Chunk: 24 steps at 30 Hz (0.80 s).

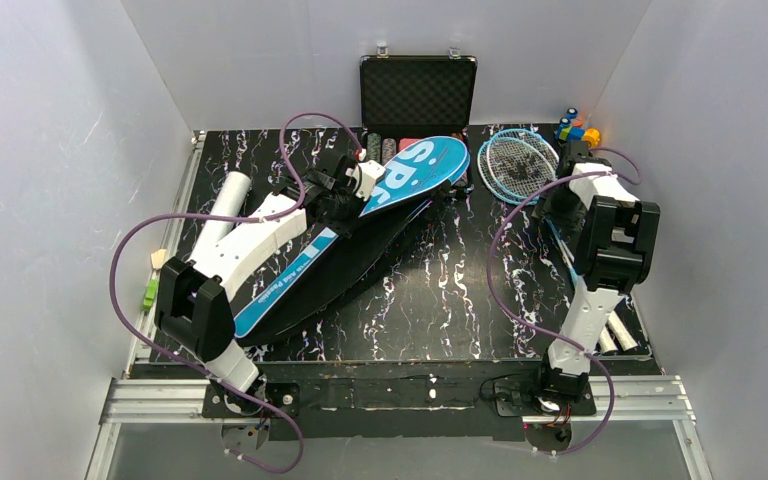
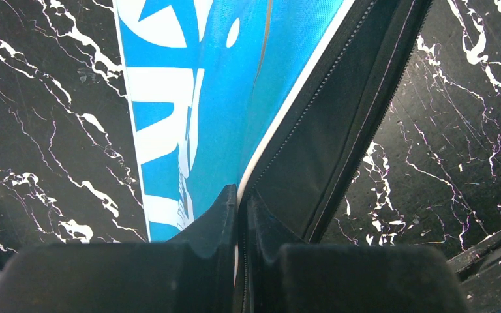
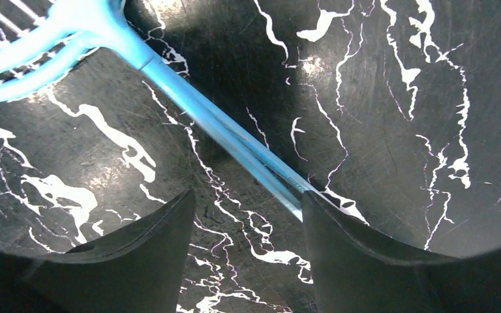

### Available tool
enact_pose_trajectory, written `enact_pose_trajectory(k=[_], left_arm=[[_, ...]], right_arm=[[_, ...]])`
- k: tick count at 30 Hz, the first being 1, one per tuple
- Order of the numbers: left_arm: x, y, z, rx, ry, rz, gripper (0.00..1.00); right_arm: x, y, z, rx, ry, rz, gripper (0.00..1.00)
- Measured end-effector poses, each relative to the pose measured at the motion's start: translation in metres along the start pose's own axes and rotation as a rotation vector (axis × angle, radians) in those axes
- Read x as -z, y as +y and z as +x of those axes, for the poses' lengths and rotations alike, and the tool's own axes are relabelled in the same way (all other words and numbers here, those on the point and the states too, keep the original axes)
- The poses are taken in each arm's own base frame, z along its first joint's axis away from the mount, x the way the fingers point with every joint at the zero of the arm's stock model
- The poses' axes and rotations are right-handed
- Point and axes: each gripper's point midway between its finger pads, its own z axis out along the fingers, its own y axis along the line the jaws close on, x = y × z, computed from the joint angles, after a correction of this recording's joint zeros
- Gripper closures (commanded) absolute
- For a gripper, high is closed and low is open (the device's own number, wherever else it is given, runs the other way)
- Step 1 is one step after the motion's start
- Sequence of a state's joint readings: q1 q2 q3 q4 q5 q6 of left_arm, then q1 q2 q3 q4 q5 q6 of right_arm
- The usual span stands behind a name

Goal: Pack up the badminton gear

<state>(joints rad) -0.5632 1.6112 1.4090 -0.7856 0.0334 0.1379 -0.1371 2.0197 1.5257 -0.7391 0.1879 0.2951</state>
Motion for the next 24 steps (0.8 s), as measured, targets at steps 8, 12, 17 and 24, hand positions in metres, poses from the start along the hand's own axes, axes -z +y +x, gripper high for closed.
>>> enact_pose_trajectory(k=[8,12,17,24], left_arm=[[0.002,0.0,-0.001,-0.002,-0.005,-0.001,1.0],[0.003,0.0,-0.002,-0.003,-0.009,-0.001,1.0],[0.006,0.0,-0.003,-0.003,-0.018,-0.003,1.0],[0.008,0.0,-0.004,-0.003,-0.024,-0.004,1.0]], right_arm=[[-0.012,0.003,0.017,0.029,0.083,-0.016,0.88],[-0.005,0.021,0.024,0.056,0.104,-0.053,0.97],[0.0,0.043,0.029,0.075,0.106,-0.071,0.99],[0.01,0.075,0.028,0.104,0.074,-0.107,0.99]])
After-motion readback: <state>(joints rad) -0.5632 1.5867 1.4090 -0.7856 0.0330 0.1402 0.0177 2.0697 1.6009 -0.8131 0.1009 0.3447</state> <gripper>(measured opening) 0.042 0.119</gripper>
